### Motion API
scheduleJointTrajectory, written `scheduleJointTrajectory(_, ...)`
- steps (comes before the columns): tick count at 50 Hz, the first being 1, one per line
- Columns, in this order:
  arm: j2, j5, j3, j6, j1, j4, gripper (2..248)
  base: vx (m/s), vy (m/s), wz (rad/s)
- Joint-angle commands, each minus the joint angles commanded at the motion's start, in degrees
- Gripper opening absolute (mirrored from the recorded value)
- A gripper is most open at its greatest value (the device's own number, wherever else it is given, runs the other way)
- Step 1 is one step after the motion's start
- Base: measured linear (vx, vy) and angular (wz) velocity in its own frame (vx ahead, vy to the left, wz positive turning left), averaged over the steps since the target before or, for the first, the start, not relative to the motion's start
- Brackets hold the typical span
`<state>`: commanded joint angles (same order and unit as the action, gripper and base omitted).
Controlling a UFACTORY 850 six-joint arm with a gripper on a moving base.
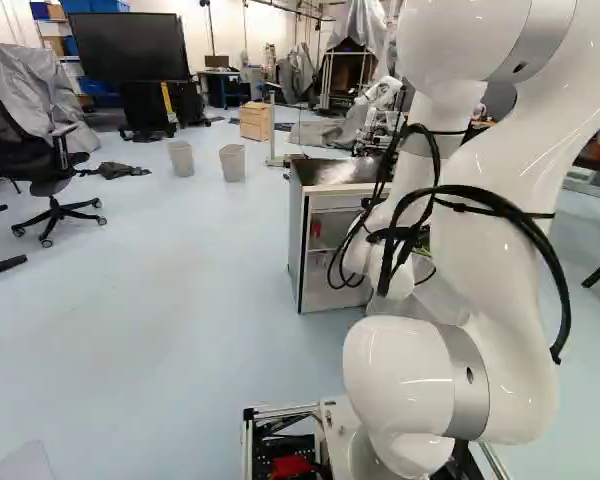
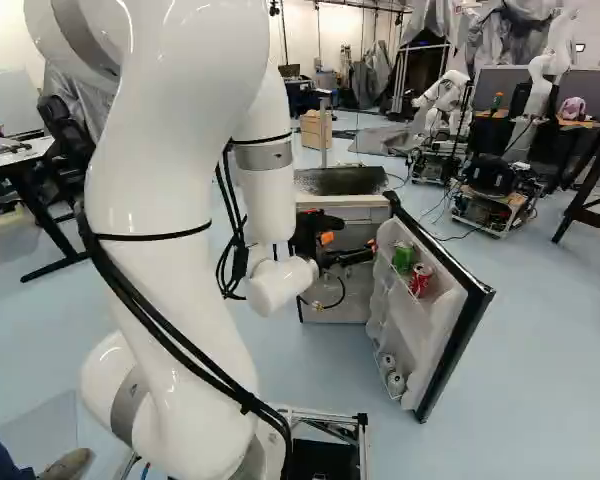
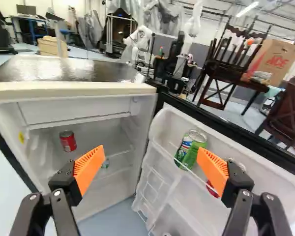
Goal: Grab a drink from the fridge
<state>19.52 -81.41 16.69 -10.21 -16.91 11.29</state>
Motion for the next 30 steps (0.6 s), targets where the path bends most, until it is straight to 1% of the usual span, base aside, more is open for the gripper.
scheduleJointTrajectory(30, 1.32, 0.0, 1.74, 0.0, -2.78, -18.08, 247, 0.0, 0.0, 0.0)
